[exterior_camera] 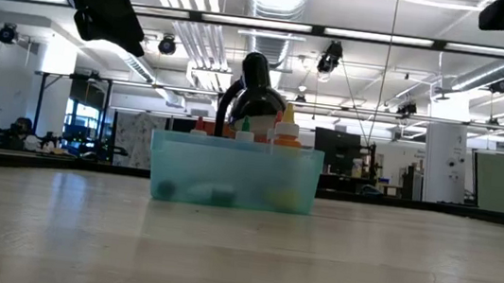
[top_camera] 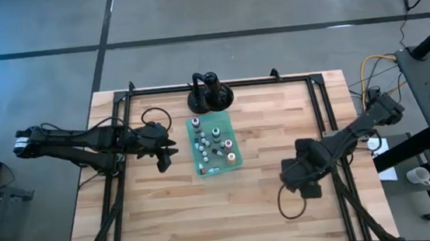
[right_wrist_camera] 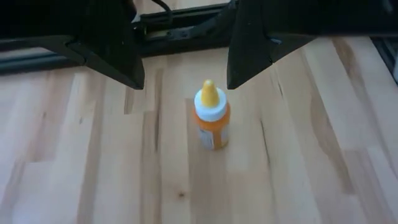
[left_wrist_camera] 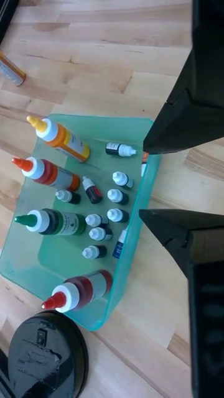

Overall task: Pick & Place food coloring
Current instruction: Put the large yellow food coloring bottle into the green bin

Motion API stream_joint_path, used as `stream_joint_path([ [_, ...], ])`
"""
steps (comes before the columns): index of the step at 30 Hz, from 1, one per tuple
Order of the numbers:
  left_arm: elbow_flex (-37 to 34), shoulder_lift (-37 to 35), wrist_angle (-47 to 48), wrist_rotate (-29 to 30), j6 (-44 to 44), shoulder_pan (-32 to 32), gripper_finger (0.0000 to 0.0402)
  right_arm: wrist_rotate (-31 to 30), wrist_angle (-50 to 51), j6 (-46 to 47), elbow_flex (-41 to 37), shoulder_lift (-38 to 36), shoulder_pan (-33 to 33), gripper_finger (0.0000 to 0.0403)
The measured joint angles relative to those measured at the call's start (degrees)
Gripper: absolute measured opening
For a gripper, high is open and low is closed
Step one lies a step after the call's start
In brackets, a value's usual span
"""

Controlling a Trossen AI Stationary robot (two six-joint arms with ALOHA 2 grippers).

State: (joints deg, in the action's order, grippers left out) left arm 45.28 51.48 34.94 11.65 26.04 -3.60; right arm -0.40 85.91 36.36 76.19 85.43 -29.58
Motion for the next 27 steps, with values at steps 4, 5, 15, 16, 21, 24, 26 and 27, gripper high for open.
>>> stream_joint_path([
  [4,0.0,0.0,0.0,0.0,0.0,0.0,0.0126,0.2,-1.4,-2.4,-2.1,-0.7,-1.8,0.0222],
  [5,0.0,0.0,0.0,0.0,0.0,0.0,0.0126,0.2,-1.7,-2.9,-2.6,-0.7,-2.0,0.0222],
  [15,0.0,0.0,-0.3,0.0,0.0,0.0,0.0126,1.3,-7.3,-3.2,-8.1,-0.2,-2.2,0.0222],
  [16,0.0,0.0,-0.3,0.0,0.0,0.0,0.0126,1.9,-7.7,-3.3,-8.9,-0.2,-2.2,0.0222],
  [21,0.0,0.0,-0.3,0.1,0.0,0.0,0.0126,6.1,-12.0,-3.5,-12.9,-0.2,-2.2,0.0222],
  [24,0.0,0.0,-0.3,0.4,0.1,0.0,0.0126,6.3,-13.5,-3.6,-15.0,-0.2,-2.2,0.0222],
  [26,0.0,0.0,-0.3,0.4,0.1,0.1,0.0126,6.3,-13.4,-3.5,-15.9,-0.2,-2.2,0.0222],
  [27,0.0,0.0,-0.3,0.4,0.1,0.1,0.0126,6.3,-13.5,-3.5,-16.3,-0.2,-2.1,0.0222],
])
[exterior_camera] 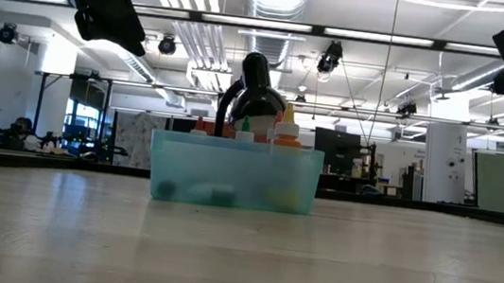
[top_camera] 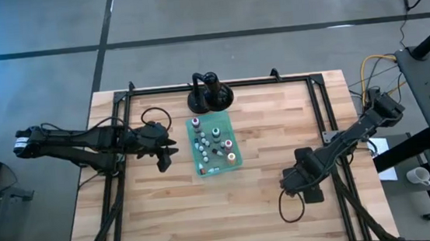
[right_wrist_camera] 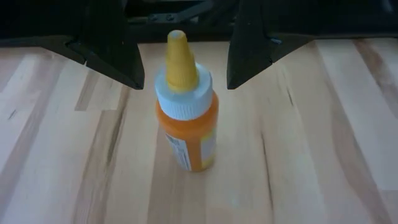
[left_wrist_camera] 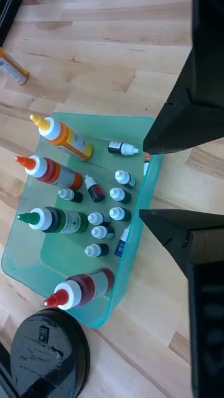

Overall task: Pick & Place food coloring
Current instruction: Put the large yellow food coloring bottle into the green bin

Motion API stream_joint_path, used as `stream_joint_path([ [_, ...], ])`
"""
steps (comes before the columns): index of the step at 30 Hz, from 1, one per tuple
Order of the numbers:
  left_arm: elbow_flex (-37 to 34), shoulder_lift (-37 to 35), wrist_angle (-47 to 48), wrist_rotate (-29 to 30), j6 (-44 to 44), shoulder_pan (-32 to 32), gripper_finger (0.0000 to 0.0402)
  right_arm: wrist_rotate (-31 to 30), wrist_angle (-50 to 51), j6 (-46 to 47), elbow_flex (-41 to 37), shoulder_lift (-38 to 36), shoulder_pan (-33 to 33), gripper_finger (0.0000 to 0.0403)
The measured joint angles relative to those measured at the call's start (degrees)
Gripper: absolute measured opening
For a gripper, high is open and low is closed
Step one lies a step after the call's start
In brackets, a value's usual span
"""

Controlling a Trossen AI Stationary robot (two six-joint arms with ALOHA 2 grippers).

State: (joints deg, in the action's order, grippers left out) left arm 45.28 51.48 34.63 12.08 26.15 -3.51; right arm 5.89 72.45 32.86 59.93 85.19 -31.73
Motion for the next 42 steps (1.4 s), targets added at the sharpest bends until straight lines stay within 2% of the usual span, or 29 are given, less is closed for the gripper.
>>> stream_joint_path([
  [10,0.0,0.0,0.0,0.0,0.0,0.1,0.0126,0.1,0.0,0.6,-0.2,0.0,0.0,0.0222],
  [16,-0.3,0.0,-0.1,0.6,-0.6,0.1,0.0126,-3.3,-0.2,0.5,1.2,0.0,0.0,0.0221],
  [28,-0.4,0.0,-0.2,1.4,-0.6,0.1,0.0126,-2.9,-1.1,0.6,-0.4,0.0,0.0,0.0217],
  [42,-0.4,0.0,-0.2,1.4,-0.6,0.1,0.0126,-2.4,-1.3,0.6,-0.3,0.1,0.0,0.0123],
])
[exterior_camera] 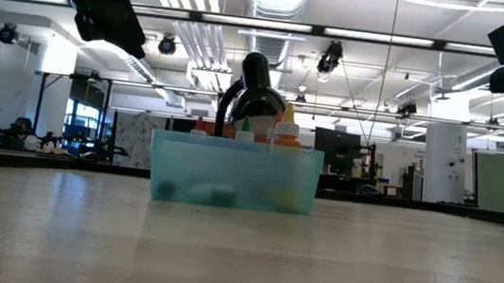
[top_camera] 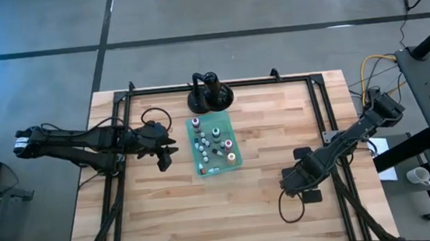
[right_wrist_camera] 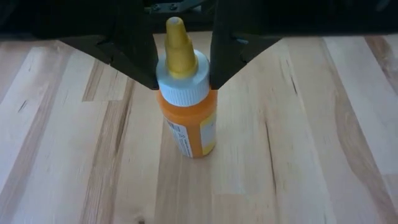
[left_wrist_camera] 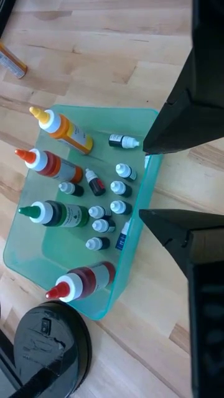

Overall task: Pick & Place food coloring
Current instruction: Put the large yellow food coloring bottle into the green bin

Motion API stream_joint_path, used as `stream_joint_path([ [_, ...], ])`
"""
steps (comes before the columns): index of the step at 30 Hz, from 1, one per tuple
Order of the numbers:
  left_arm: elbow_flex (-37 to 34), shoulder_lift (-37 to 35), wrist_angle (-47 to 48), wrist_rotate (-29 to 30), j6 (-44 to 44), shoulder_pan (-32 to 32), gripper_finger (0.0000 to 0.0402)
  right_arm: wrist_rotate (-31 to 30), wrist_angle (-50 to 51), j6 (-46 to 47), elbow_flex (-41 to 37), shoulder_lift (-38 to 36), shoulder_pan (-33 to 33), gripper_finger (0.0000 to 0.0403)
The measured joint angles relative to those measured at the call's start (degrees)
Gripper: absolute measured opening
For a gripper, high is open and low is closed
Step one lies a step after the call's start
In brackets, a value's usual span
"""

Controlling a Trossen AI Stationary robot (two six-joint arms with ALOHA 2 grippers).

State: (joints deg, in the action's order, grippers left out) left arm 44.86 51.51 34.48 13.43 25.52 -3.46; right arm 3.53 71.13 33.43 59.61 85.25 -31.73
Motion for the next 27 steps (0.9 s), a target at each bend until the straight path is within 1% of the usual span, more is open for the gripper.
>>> stream_joint_path([
  [3,0.0,0.0,0.0,0.0,0.0,0.0,0.0126,0.0,0.0,0.0,0.0,0.0,0.0,0.0116],
  [8,0.0,0.0,0.0,0.0,0.0,0.0,0.0126,0.0,0.0,0.7,1.0,0.1,0.3,0.0116],
  [11,0.0,0.0,0.0,0.0,0.0,0.0,0.0126,-0.5,0.8,2.7,3.4,0.0,2.0,0.0112],
  [14,0.0,0.0,-0.1,0.0,0.0,0.0,0.0126,-3.4,3.4,3.4,7.1,0.0,5.2,0.0110],
  [17,0.0,0.0,-0.4,0.0,0.0,0.0,0.0126,-6.8,6.8,3.5,11.6,0.0,10.5,0.0109],
  [20,0.0,0.0,-0.4,0.0,0.0,0.0,0.0126,-10.2,9.1,3.7,16.9,0.0,17.7,0.0109],
  [24,0.0,0.0,-0.3,0.0,0.0,0.0,0.0126,-14.7,8.7,2.6,24.9,0.5,27.9,0.0109],
  [27,0.0,0.0,-0.3,0.0,0.1,0.0,0.0126,-19.1,5.6,-1.0,30.4,2.7,34.0,0.0108],
])
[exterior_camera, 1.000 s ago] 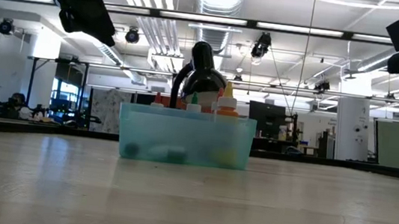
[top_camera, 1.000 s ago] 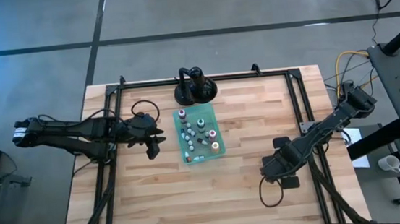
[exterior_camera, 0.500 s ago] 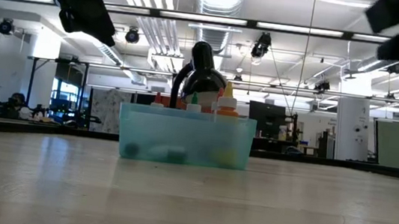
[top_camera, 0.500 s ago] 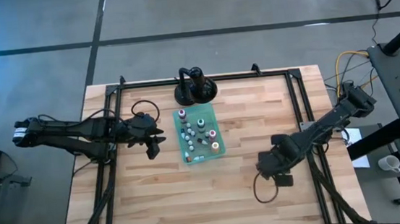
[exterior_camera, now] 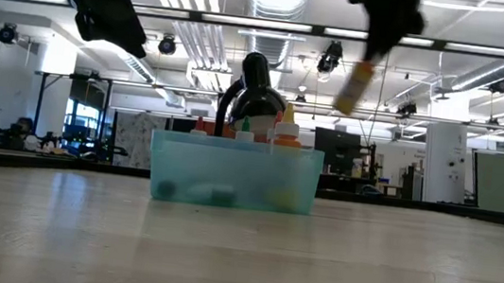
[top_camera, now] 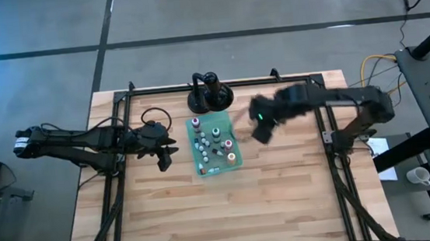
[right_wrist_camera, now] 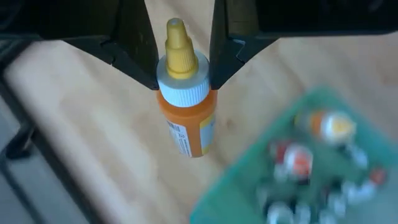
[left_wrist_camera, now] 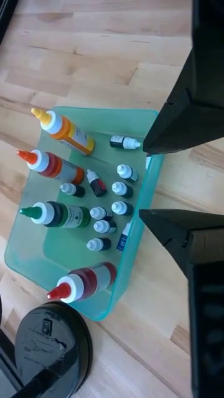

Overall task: Pick & Place food coloring
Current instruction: Put the large yellow food coloring bottle into the green bin

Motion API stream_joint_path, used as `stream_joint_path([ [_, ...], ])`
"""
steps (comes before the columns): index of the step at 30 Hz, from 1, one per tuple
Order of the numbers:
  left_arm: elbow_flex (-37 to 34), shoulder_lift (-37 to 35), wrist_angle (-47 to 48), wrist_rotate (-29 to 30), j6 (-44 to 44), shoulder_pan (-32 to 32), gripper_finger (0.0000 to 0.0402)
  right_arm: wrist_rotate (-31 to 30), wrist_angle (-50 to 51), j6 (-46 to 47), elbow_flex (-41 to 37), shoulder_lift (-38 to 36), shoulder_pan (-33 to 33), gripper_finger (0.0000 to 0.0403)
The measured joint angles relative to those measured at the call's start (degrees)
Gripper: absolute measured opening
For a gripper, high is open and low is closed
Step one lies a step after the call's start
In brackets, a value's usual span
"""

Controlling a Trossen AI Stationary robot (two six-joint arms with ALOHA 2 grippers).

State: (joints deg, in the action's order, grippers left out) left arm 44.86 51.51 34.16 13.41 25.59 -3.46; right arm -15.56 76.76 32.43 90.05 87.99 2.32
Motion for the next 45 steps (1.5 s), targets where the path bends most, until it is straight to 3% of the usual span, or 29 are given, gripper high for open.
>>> stream_joint_path([
  [3,0.0,0.0,0.1,0.0,0.5,0.0,0.0126,-0.2,-2.3,-5.9,5.2,3.8,4.4,0.0108],
  [8,0.0,0.0,0.2,0.0,2.2,0.0,0.0126,3.1,2.0,-12.3,14.0,13.4,8.0,0.0108],
  [21,0.0,0.0,0.1,-0.5,5.7,0.0,0.0126,3.5,8.6,-22.2,36.2,31.5,8.2,0.0107],
  [28,0.0,0.0,0.1,-0.5,5.7,-0.1,0.0126,4.3,10.5,-24.0,39.6,36.0,7.7,0.0107],
  [45,-0.1,0.0,0.1,-0.5,5.1,0.0,0.0126,7.9,9.5,-23.4,39.2,36.0,4.4,0.0107],
])
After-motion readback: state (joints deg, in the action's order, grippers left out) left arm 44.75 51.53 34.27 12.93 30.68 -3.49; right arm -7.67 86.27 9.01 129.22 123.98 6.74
